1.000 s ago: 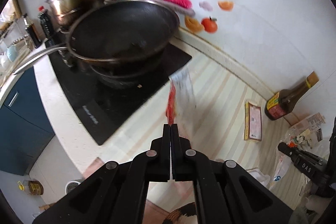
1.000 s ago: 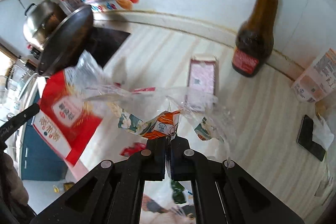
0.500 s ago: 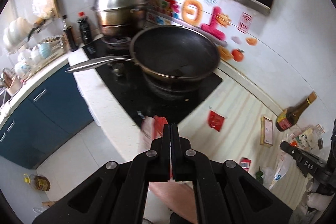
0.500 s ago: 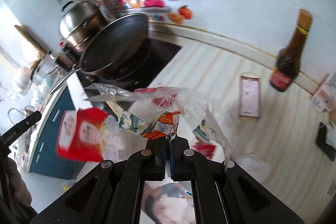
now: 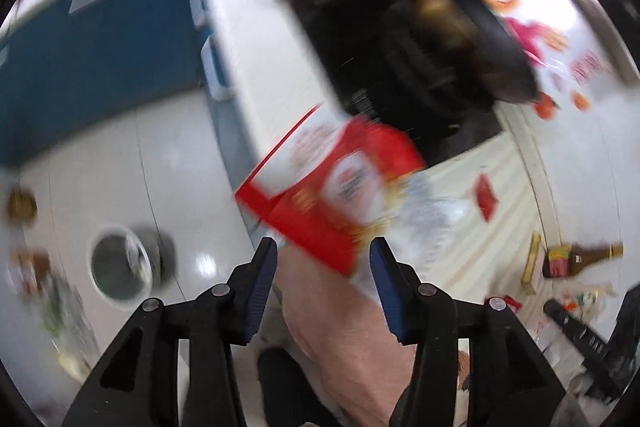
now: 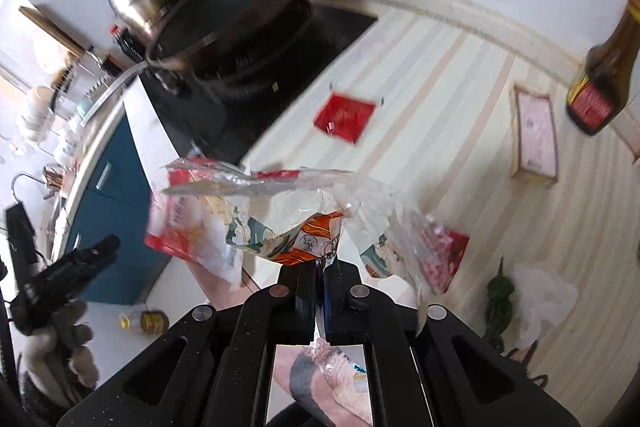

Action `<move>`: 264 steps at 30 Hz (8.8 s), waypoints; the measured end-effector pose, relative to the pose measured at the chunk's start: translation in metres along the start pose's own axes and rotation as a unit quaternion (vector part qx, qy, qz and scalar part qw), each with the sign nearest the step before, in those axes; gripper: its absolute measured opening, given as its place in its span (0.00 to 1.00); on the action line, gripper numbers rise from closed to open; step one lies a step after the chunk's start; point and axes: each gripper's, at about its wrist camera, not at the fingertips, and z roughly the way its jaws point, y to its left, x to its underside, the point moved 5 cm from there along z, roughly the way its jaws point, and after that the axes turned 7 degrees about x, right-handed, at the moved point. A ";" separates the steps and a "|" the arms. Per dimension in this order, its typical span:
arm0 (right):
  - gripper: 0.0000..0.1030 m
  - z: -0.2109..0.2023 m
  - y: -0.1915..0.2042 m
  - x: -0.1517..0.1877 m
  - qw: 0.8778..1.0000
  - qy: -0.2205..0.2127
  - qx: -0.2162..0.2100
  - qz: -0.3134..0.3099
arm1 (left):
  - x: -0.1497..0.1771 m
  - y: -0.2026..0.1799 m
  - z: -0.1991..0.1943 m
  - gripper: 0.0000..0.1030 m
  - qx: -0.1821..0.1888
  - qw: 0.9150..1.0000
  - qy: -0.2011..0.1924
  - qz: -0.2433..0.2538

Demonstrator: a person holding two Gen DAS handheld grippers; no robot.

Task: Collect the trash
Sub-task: 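Carry both bags to the white bin and release them inside, then withdraw both tools from the bin and turn back toward the counter, then grasp the white tissue with the right gripper while the left gripper grasps the red wrapper, then carry tissue and wrapper over the white bin and open both grippers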

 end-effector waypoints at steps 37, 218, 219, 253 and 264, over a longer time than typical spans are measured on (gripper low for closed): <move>0.02 0.049 0.117 0.000 0.991 0.029 -0.015 -0.130 | -0.038 0.059 -0.113 0.00 -0.043 0.980 -0.196 -0.013; 0.08 -0.015 0.198 0.137 0.997 -0.003 -0.057 -0.043 | 0.080 0.126 -0.133 0.02 -0.142 0.987 -0.045 0.059; 0.07 -0.008 0.217 0.147 0.997 0.005 -0.062 -0.053 | 0.084 0.153 -0.140 0.02 -0.149 0.987 -0.047 0.041; 0.07 0.592 0.448 0.451 0.914 0.257 -0.058 -0.308 | 0.201 0.652 0.195 0.10 -0.140 0.938 0.050 -0.314; 0.52 0.617 0.474 0.463 0.894 0.257 -0.072 -0.361 | 0.201 0.669 0.174 0.97 -0.213 0.932 0.033 -0.291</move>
